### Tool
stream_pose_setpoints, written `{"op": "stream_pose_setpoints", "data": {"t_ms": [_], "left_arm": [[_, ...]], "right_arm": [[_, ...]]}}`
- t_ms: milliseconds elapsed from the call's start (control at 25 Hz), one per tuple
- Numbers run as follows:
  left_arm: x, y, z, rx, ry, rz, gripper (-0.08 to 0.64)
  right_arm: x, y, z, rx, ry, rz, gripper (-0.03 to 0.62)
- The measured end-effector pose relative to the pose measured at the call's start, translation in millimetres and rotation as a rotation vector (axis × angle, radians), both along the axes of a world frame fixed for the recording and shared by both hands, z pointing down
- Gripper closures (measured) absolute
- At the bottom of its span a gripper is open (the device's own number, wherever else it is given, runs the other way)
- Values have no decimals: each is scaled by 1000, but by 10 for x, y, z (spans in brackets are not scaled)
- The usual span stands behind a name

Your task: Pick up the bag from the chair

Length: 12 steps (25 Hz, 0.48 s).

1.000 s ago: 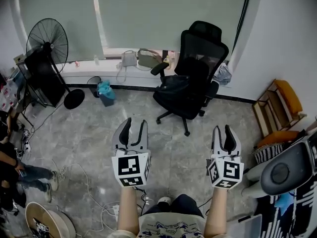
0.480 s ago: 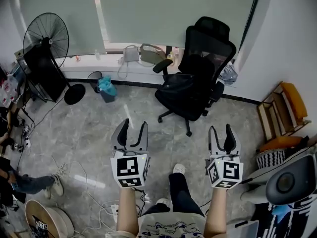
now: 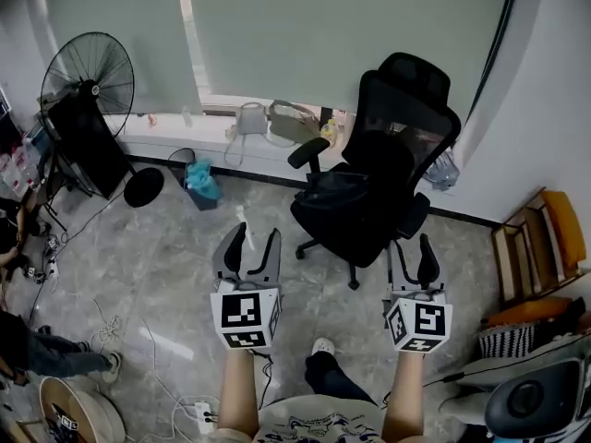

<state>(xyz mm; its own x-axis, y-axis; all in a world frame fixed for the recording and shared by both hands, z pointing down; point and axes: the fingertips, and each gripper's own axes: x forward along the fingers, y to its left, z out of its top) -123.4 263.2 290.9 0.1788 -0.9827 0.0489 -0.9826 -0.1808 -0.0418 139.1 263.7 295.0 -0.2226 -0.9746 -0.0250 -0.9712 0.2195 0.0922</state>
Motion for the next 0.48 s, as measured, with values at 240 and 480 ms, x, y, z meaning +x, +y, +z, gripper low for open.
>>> {"op": "stream_pose_setpoints", "data": {"t_ms": [240, 480], "left_arm": [[301, -876, -95, 16, 0, -17, 339], [510, -1452, -87, 8, -7, -28, 339]], "right_arm": [[336, -950, -143, 24, 14, -27, 348], [537, -1617, -74, 5, 14, -42, 348]]}}
